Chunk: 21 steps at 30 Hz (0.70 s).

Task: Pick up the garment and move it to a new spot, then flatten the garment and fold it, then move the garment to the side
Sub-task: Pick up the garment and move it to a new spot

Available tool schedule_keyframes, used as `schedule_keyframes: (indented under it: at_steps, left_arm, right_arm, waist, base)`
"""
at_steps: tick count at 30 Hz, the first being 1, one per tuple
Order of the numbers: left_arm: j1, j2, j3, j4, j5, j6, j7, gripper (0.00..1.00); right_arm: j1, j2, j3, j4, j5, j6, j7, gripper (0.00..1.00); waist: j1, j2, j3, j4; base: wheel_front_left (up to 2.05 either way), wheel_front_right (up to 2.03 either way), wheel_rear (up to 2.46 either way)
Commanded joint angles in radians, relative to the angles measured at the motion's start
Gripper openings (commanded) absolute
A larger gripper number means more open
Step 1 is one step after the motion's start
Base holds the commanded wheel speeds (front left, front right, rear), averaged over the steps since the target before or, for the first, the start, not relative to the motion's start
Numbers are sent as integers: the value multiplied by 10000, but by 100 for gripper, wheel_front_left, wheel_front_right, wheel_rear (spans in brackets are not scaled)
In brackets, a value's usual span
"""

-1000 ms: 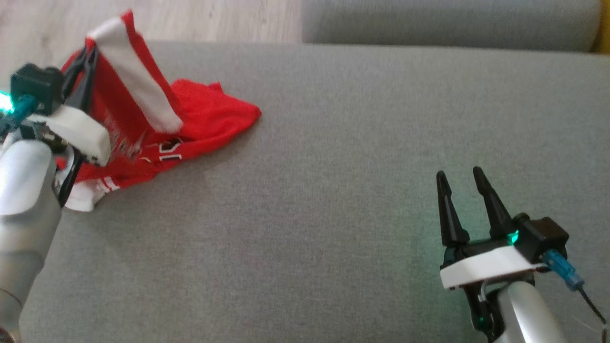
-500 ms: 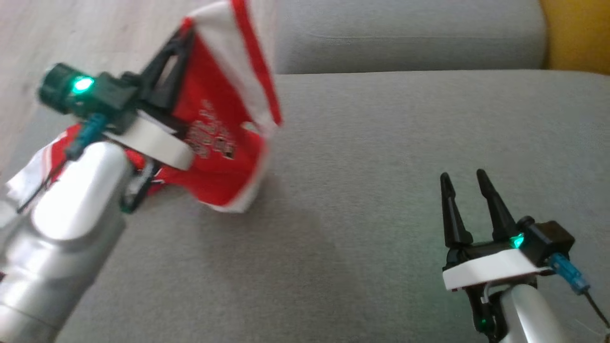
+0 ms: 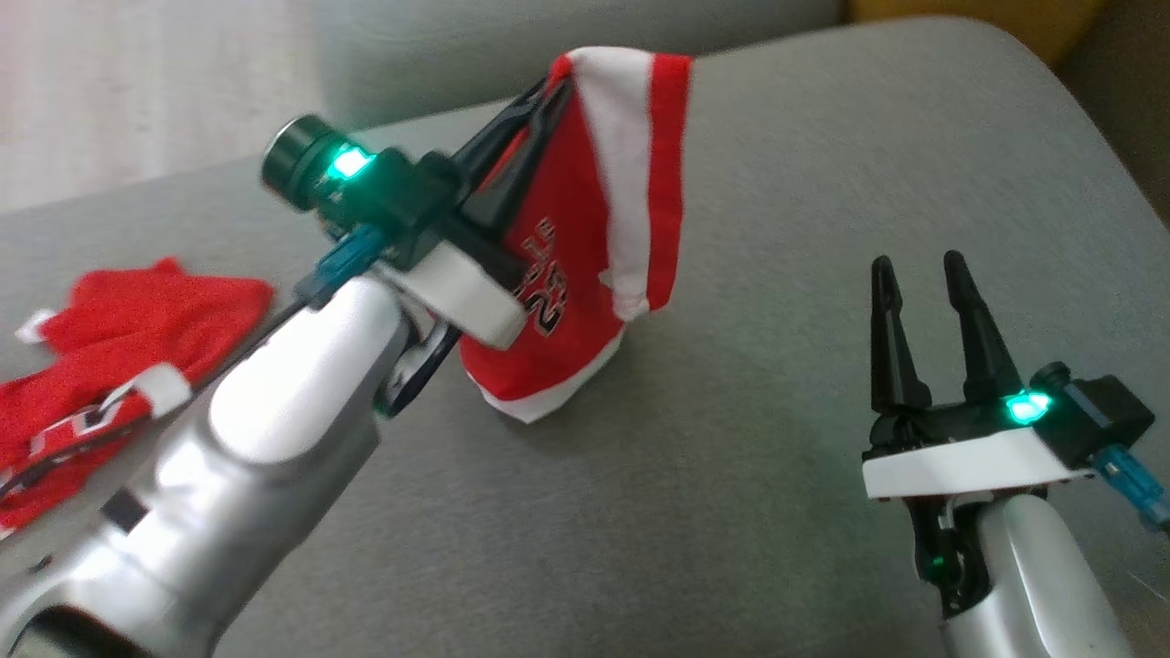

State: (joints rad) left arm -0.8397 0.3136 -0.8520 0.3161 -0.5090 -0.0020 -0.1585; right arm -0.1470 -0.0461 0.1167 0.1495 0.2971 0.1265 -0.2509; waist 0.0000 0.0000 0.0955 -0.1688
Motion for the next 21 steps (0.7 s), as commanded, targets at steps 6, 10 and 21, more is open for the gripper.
schedule_keyframes:
  at_steps: [6,10,21]
  left_arm:
    - [-1402,-393,283,983,217,-86,-375,100]
    - [-1538,-278,378,1681,503,97,-747,100]
    - [472,595,1741,1687,383,559,-1028,100]
  right_arm:
    - [-493,-41,69,-487,189,42,-109,100]
    - [-460,-41,-70,-497,147,42,-109,100]
    - [-175,-41,-240,-289,-505,42,-109,100]
  waist:
    - [0,0,886,-1032]
    - [0,0,893,-833]
    - [0,0,9,845]
  base:
    - [0,0,0]
    - [0,0,0]
    - [0,0,0]
